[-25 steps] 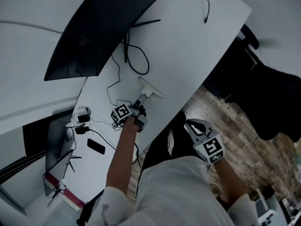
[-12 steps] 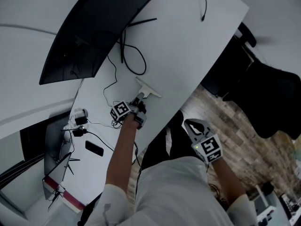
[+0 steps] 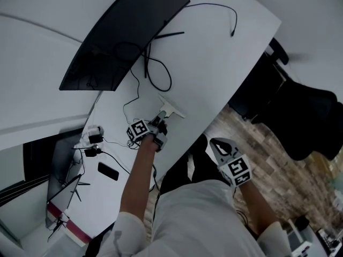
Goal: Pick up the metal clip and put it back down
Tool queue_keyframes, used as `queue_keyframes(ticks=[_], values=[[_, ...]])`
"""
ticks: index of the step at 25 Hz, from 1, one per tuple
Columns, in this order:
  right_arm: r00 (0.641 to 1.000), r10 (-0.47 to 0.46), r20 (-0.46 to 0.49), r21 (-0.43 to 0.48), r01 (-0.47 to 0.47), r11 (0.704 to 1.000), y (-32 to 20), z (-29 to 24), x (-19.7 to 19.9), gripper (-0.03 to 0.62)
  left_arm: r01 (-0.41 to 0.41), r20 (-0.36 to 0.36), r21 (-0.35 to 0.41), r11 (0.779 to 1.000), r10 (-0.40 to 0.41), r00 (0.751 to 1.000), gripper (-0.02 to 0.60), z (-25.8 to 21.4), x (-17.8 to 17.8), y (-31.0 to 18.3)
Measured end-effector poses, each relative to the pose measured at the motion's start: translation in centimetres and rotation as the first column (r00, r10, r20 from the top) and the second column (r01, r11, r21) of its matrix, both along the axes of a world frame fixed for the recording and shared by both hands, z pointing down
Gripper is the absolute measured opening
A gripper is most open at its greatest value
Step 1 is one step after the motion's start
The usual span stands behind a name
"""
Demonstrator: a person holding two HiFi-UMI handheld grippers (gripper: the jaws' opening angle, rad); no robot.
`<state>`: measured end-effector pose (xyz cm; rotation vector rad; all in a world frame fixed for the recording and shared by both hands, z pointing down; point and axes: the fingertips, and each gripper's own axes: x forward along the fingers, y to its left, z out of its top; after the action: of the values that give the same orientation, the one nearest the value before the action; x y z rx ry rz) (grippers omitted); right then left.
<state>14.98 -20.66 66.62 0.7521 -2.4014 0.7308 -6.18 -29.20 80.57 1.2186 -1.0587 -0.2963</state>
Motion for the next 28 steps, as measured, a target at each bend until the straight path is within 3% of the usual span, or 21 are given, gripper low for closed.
queue_keyframes(ticks=[10,19,28], values=[[0.999,-0.053,-0.003,0.055,0.053,0.997,0.6,-2.4,-2.0,0.034,0.007,-0.010,0.048,0.999,-0.007,1.000,0.038,-5.7,-1.8,3.2],[0.996,-0.087,-0.013,0.090,0.088,0.992,2.0,-3.5,-3.2,0.034,0.072,-0.020,0.102,0.992,-0.070,0.997,0.037,-10.9,-4.8,6.8],[0.988,-0.151,-0.019,0.101,0.152,0.983,3.8,-4.2,-5.9,0.034,0.138,-0.013,0.119,0.983,-0.138,0.990,0.038,-13.0,-8.4,11.8]])
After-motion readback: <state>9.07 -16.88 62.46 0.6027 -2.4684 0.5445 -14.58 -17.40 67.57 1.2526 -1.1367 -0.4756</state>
